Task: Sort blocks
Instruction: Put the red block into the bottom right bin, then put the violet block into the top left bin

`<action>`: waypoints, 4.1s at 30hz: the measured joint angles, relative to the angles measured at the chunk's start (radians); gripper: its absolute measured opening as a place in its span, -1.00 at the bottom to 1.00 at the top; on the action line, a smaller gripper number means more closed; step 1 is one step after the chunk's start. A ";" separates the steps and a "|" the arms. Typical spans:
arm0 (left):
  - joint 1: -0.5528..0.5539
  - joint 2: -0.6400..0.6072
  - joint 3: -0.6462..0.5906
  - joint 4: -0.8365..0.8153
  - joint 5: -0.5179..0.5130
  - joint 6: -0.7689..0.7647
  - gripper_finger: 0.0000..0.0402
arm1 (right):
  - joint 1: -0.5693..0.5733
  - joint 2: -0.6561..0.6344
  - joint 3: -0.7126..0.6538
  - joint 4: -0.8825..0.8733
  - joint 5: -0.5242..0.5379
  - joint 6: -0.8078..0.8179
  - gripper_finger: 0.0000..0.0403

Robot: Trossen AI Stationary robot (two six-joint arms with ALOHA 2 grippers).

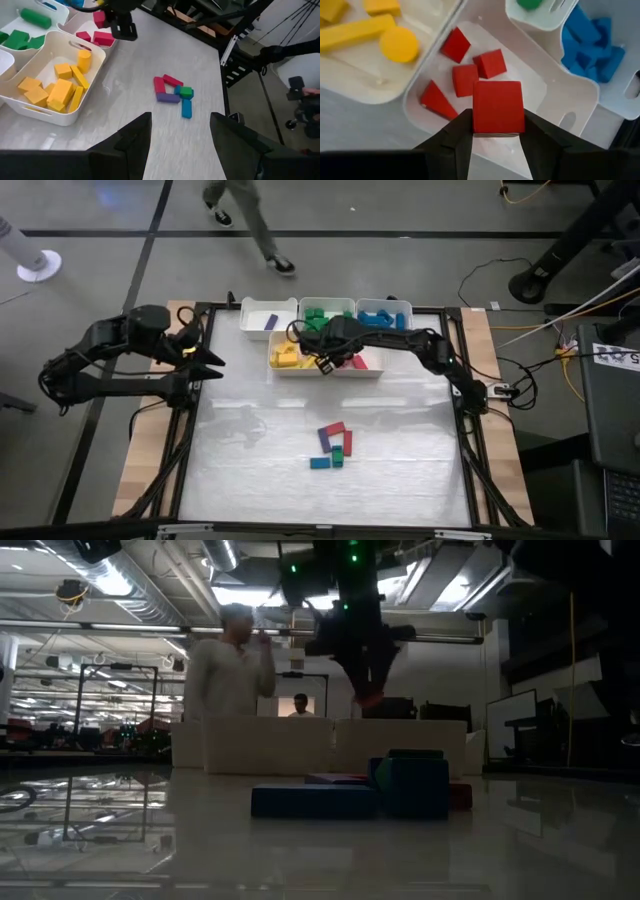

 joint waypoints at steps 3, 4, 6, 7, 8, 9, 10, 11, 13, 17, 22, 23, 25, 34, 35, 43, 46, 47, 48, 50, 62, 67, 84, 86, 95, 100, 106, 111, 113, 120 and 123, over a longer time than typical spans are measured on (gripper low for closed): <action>0.000 0.006 0.000 0.002 0.000 0.000 -0.06 | -0.027 0.000 -0.018 0.001 -0.056 -0.003 -0.25; 0.000 0.012 0.000 0.003 0.000 0.000 -0.06 | -0.033 0.000 -0.024 0.002 -0.068 -0.004 -0.25; 0.000 0.018 0.000 0.007 0.000 0.000 -0.06 | -0.044 0.000 -0.040 0.002 -0.082 -0.003 -0.25; 0.000 0.023 -0.002 0.012 0.000 0.004 -0.06 | -0.045 0.000 -0.048 0.001 -0.085 -0.003 -0.25; 0.000 0.026 -0.007 0.021 0.000 0.007 -0.06 | -0.049 0.000 -0.055 0.001 -0.085 -0.003 -0.25; 0.000 0.028 -0.018 0.030 0.000 0.008 -0.06 | -0.049 0.000 -0.060 0.001 -0.089 -0.003 -0.25; 0.000 0.029 -0.033 0.043 0.000 0.006 -0.06 | -0.049 0.000 -0.065 0.001 -0.092 -0.003 -0.25; 0.000 0.031 -0.048 0.059 0.000 0.001 -0.06 | -0.049 0.000 -0.072 0.001 -0.093 -0.004 -0.25; 0.000 0.032 -0.082 0.083 0.000 -0.003 -0.06 | -0.049 0.000 -0.084 0.001 -0.094 -0.003 -0.25; -0.010 0.031 -0.147 0.147 0.005 -0.025 -0.06 | -0.048 0.000 -0.101 0.000 -0.093 -0.004 -0.25; -0.050 0.039 -0.161 0.208 0.007 -0.019 -0.06 | -0.048 0.000 -0.101 0.011 -0.067 0.000 -0.25; -0.059 0.039 -0.161 0.228 0.007 -0.019 -0.06 | -0.048 0.000 -0.101 0.017 -0.066 0.000 -0.25; -0.076 0.039 -0.161 0.268 0.007 -0.018 -0.06 | -0.048 0.000 -0.101 0.034 -0.066 -0.002 -0.25; -0.154 0.039 -0.161 0.326 0.007 -0.003 -0.06 | -0.055 0.000 -0.100 0.052 -0.084 -0.003 -0.25; -0.161 0.041 -0.161 0.325 0.007 0.000 -0.06 | -0.060 0.000 -0.100 0.051 -0.090 -0.003 -0.25; -0.199 0.056 -0.161 0.324 -0.003 0.003 -0.06 | -0.068 0.000 -0.100 0.059 -0.011 -0.002 -0.25; -0.204 0.063 -0.161 0.323 -0.003 0.013 -0.06 | -0.068 0.000 -0.100 0.090 -0.015 -0.002 -0.25; -0.203 0.067 -0.161 0.323 -0.003 0.019 -0.06 | -0.068 0.000 -0.100 0.105 -0.016 -0.002 -0.25; -0.203 0.072 -0.161 0.323 -0.003 0.028 -0.06 | -0.068 0.000 -0.100 0.118 -0.019 -0.002 -0.25; -0.203 0.078 -0.161 0.323 -0.003 0.031 -0.06 | -0.067 0.000 -0.100 0.142 -0.017 -0.010 -0.25; -0.203 0.113 -0.161 0.323 -0.004 0.061 -0.06 | -0.067 0.000 -0.100 0.157 -0.058 -0.183 -0.24; -0.203 0.110 -0.161 0.325 -0.004 0.073 -0.06 | -0.067 0.000 -0.100 0.153 -0.029 -0.181 -0.13; -0.203 -0.193 -0.335 0.477 -0.127 -0.098 -0.09 | -0.067 0.002 -0.080 -0.006 -0.096 -0.181 0.22; -0.205 -0.174 -0.394 0.544 -0.106 -0.107 -0.09 | -0.061 -0.005 -0.068 0.007 -0.117 -0.178 0.21; -0.258 -0.021 -0.518 0.834 -0.042 -0.100 -0.09 | 0.072 -0.129 0.003 0.004 -0.216 -0.049 0.21; -0.263 0.017 -0.518 0.834 -0.042 -0.074 -0.09 | 0.223 -0.148 0.003 0.011 -0.266 0.107 0.21; -0.263 0.024 -0.518 0.856 -0.041 -0.062 -0.09 | 0.385 -0.126 -0.054 0.202 -0.264 0.404 0.21; -0.263 0.023 -0.518 0.855 -0.041 -0.051 -0.09 | 0.452 -0.111 -0.113 0.369 -0.231 0.605 0.21; -0.263 0.023 -0.518 0.854 -0.041 -0.051 -0.09 | 0.467 -0.093 -0.135 0.398 -0.226 0.637 0.21; -0.263 0.023 -0.518 0.854 -0.042 -0.052 -0.09 | 0.496 -0.014 -0.184 0.489 -0.269 0.658 0.21; -0.263 0.023 -0.518 0.854 -0.042 -0.053 -0.09 | 0.497 0.013 -0.186 0.480 -0.267 0.658 0.21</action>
